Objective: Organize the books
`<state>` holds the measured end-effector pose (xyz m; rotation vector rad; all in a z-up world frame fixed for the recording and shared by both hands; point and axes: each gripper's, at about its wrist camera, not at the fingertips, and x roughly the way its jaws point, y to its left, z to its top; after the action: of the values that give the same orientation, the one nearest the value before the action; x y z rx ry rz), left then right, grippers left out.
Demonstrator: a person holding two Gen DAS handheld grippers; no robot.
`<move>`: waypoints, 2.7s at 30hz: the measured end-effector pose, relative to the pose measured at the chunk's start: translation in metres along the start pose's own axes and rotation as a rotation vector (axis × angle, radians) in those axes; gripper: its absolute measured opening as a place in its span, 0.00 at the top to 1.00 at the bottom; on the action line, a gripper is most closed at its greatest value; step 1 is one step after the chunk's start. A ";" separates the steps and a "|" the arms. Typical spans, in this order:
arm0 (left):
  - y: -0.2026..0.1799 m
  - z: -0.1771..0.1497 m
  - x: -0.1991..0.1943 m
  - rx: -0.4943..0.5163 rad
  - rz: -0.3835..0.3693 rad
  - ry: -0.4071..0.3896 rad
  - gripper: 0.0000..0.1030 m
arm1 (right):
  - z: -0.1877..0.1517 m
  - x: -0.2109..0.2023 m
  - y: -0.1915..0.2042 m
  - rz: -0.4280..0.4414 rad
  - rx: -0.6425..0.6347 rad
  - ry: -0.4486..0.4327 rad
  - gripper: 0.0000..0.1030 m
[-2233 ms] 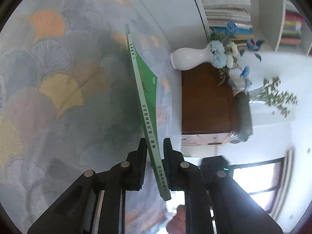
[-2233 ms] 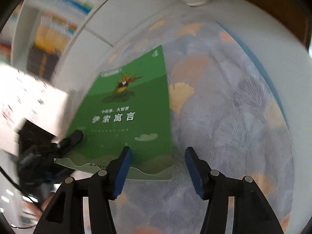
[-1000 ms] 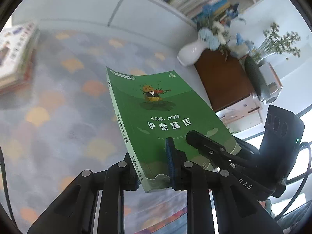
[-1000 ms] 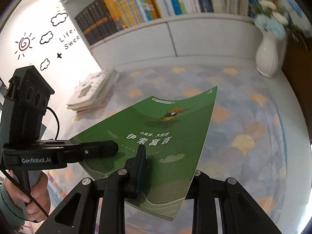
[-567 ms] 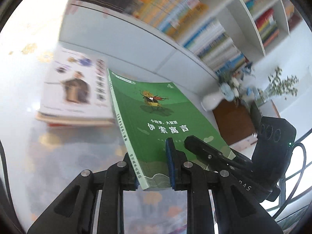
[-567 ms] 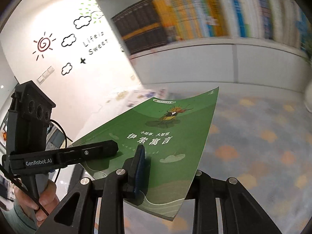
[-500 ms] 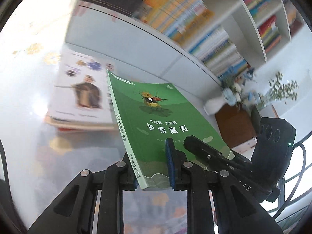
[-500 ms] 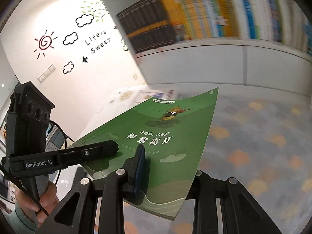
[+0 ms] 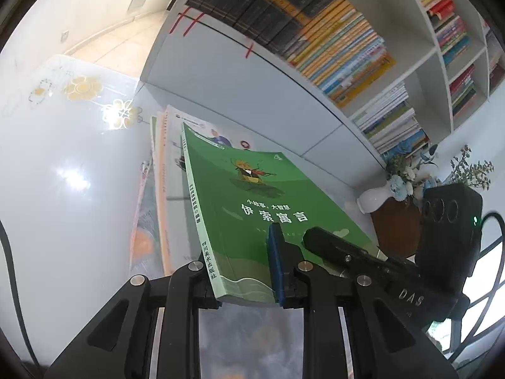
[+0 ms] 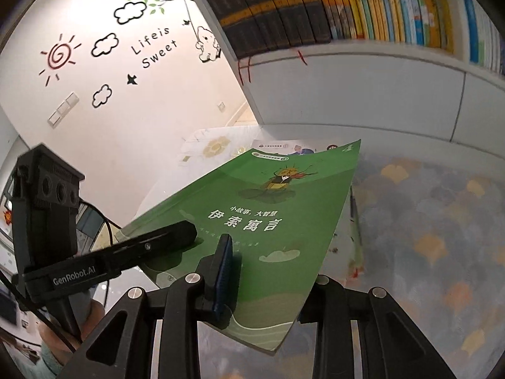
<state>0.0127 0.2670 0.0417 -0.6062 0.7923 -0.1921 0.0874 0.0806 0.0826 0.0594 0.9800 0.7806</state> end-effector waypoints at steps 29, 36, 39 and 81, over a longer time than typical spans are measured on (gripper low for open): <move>0.045 -0.024 0.009 -0.021 0.079 0.038 0.78 | 0.020 0.081 -0.057 0.013 0.210 0.163 0.50; 0.002 -0.050 -0.009 0.098 0.150 0.081 0.73 | -0.011 0.052 -0.061 0.028 0.327 0.188 0.47; -0.031 -0.065 -0.016 0.120 0.125 0.091 0.73 | -0.037 0.029 -0.070 0.048 0.423 0.219 0.46; -0.370 -0.203 0.045 0.257 0.248 0.014 0.35 | -0.152 -0.348 -0.189 -0.435 0.262 -0.230 0.16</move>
<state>-0.0794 -0.1400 0.1175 -0.2614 0.8332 -0.0684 -0.0305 -0.3161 0.1747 0.1537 0.8302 0.2370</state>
